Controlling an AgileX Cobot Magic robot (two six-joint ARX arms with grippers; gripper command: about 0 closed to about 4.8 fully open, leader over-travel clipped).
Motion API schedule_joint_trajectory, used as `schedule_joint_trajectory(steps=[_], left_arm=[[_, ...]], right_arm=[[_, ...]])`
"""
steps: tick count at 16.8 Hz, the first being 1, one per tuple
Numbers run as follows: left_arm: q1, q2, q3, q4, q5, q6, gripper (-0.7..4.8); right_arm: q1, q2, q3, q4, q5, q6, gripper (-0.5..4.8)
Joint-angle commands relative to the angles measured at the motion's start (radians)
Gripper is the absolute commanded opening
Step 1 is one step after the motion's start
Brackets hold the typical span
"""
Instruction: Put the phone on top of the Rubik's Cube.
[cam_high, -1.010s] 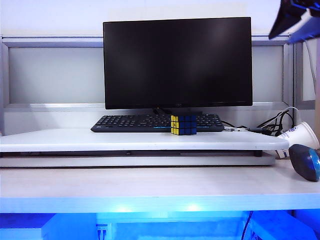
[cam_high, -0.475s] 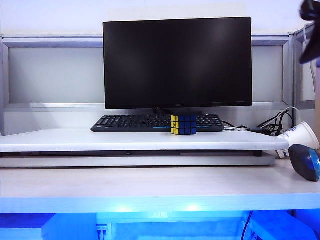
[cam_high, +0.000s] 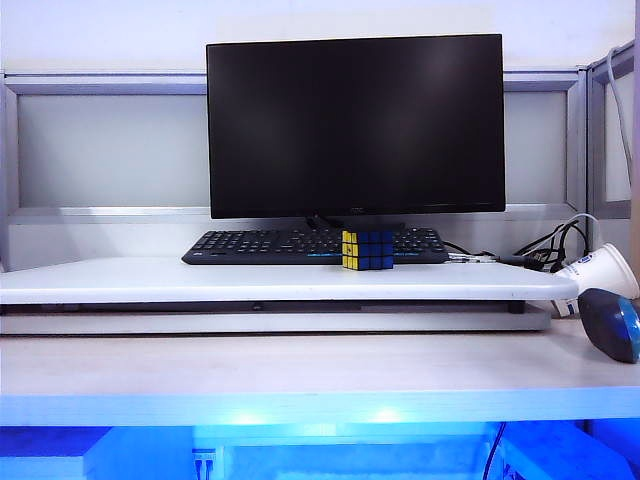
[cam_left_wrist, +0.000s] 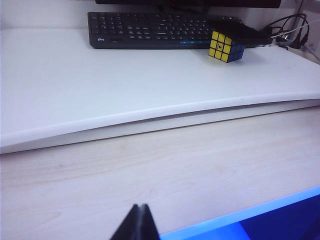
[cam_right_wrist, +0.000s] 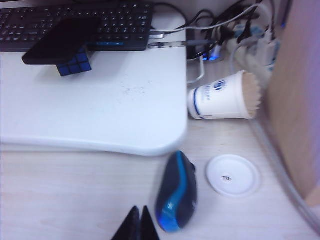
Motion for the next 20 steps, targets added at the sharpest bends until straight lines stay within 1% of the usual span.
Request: schedule_joint_trajectory(steps=[1,4,10,14,20], left_arm=[[0.002,0.000,0.000,0.000,0.008,0.001,-0.03],[0.002,0.000,0.001,0.005,0.008,0.001,-0.03],[0.002,0.000,0.000,0.005,0.004,0.001,-0.02],[0.002,0.000,0.000,0.005,0.004,0.001,-0.02],[0.002,0.000,0.000,0.005,0.004,0.001,-0.02]], right_arm=[[-0.003,-0.130,-0.094,0.017,0.029,-0.013,-0.08],[-0.003,-0.274,-0.186,0.005,0.030,-0.014,-0.08],[-0.002,-0.474,-0.318,-0.054,0.029,-0.029,-0.08],[-0.002,-0.528,-0.334,-0.150,0.030,-0.069,-0.08],[-0.001,-0.528,-0.336,-0.152,0.022,-0.053,-0.08]])
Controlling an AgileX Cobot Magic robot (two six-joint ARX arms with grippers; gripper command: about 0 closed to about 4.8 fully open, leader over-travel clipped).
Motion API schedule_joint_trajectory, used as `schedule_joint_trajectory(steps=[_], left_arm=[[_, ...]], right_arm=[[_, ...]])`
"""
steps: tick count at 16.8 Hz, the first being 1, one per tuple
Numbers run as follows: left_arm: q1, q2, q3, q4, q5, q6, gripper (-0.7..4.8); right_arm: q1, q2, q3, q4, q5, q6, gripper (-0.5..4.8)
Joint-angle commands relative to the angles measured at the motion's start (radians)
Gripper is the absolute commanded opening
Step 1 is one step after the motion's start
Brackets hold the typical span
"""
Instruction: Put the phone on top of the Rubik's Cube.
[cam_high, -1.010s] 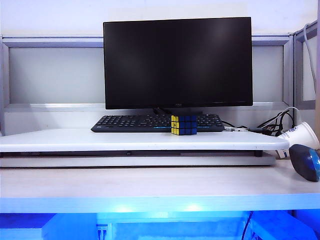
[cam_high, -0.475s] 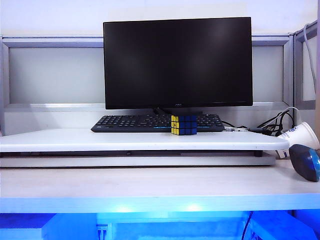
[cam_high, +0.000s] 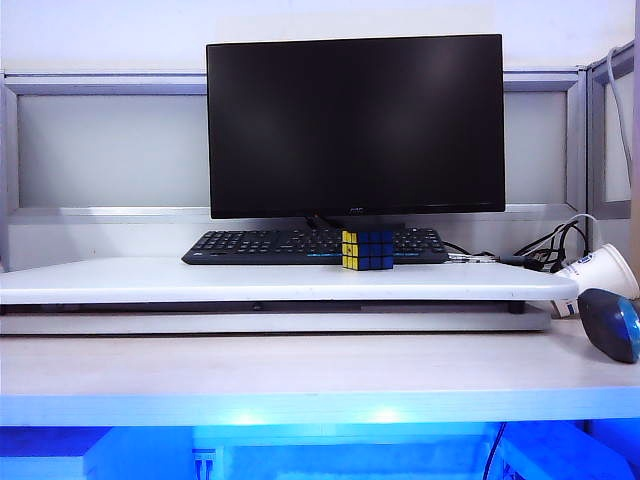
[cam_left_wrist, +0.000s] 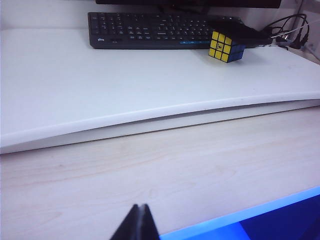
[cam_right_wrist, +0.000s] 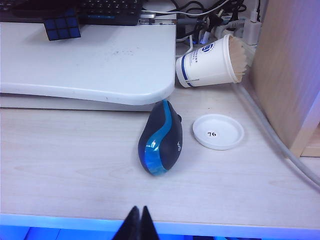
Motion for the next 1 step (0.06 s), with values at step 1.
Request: schedule_joint_trajectory(steps=[1], left_arm=[[0.001,0.000,0.000,0.005,0.004,0.001,-0.02]], right_arm=[[0.002,0.000,-0.002,-0.016,-0.003,0.007,-0.08]])
